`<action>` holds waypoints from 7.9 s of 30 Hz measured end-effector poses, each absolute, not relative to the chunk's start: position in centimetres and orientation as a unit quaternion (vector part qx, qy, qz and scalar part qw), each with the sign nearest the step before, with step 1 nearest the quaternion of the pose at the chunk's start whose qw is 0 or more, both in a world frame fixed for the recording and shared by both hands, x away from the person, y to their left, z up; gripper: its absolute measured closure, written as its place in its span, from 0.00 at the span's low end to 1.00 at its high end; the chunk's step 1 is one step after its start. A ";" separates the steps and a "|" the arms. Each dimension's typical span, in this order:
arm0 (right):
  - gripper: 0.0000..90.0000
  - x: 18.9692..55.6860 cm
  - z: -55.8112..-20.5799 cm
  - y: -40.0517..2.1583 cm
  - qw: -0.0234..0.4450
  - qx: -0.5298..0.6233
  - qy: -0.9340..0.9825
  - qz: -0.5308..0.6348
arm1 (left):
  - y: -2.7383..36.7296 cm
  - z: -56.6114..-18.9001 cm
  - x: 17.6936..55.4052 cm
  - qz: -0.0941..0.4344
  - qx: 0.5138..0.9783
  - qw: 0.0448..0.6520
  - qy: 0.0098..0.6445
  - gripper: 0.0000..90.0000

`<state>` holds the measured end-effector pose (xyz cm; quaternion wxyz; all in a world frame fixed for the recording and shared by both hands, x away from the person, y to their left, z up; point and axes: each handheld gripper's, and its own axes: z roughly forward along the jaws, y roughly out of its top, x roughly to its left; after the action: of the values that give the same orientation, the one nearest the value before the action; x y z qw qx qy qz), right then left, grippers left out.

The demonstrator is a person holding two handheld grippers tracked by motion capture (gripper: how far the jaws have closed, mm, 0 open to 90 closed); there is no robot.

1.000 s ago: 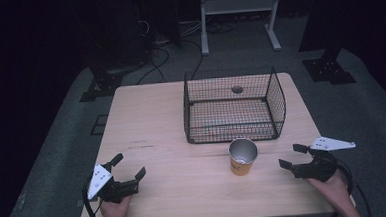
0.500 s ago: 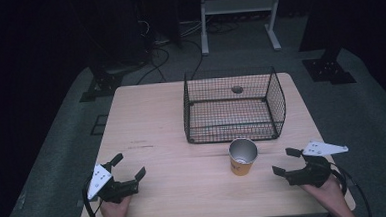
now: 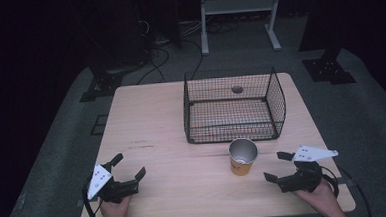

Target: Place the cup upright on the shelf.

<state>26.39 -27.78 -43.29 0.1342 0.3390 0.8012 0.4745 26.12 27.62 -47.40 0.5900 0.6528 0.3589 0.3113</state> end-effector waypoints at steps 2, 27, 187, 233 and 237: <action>0.08 26.3 -43.3 -27.4 0.130 0.336 0.803 0.475 | 27.6 -47.4 26.1 0.311 0.652 0.591 0.359 0.03; 0.02 27.5 -43.6 -23.1 0.141 0.320 0.815 0.461 | 27.6 -47.4 26.1 0.311 0.653 0.591 0.357 0.03; 0.15 47.8 -31.3 -17.5 0.046 0.261 0.839 0.475 | 28.1 -47.4 26.2 0.303 0.643 0.602 0.363 0.03; 0.15 53.5 -39.4 -15.2 0.075 0.321 0.860 0.389 | 28.1 -47.4 26.2 0.302 0.644 0.602 0.363 0.03; 0.15 53.6 -39.6 -15.1 0.074 0.325 0.862 0.382 | 28.1 -47.4 26.2 0.302 0.644 0.602 0.363 0.03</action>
<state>53.63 -15.12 -39.56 0.0743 0.3253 0.8616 0.3824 26.16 28.09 -47.42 0.6023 0.6435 0.3630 0.3023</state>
